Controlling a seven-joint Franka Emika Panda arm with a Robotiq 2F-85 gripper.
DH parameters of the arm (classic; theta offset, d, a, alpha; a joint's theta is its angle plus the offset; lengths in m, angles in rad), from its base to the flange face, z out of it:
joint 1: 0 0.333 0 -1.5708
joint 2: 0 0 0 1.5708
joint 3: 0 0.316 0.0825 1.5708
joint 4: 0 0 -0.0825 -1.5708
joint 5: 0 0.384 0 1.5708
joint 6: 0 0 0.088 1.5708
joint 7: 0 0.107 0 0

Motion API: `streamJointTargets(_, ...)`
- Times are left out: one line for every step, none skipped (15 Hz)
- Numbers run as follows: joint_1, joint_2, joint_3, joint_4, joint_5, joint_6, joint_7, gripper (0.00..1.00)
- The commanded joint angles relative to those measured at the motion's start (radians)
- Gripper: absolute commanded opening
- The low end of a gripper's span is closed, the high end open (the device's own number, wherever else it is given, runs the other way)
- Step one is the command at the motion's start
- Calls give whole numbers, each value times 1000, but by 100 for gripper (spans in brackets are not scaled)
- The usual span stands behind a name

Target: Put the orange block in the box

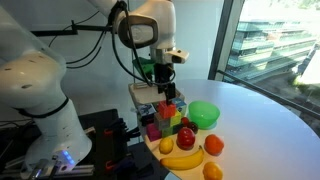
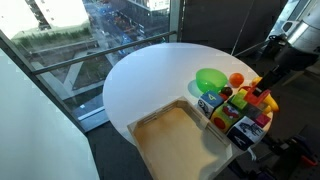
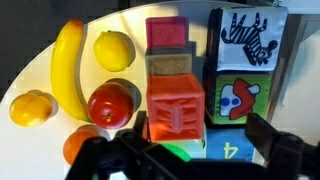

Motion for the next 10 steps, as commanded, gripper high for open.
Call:
streamJointTargets(-29,49,21,24,-42,17,22,100)
streamJointTargets(-33,58,24,24,-50,22,24,100)
streamJointTargets(-37,64,26,24,-59,25,26,100)
streamJointTargets(-41,71,28,24,-67,30,29,100)
streamJointTargets(-45,77,30,24,-75,35,32,100)
streamJointTargets(-48,84,32,24,-82,39,35,100)
streamJointTargets(-50,90,33,24,-86,44,37,100)
streamJointTargets(-51,96,34,24,-91,50,42,100)
streamJointTargets(-52,103,36,23,-96,59,49,100)
streamJointTargets(-53,110,37,23,-98,68,56,92)
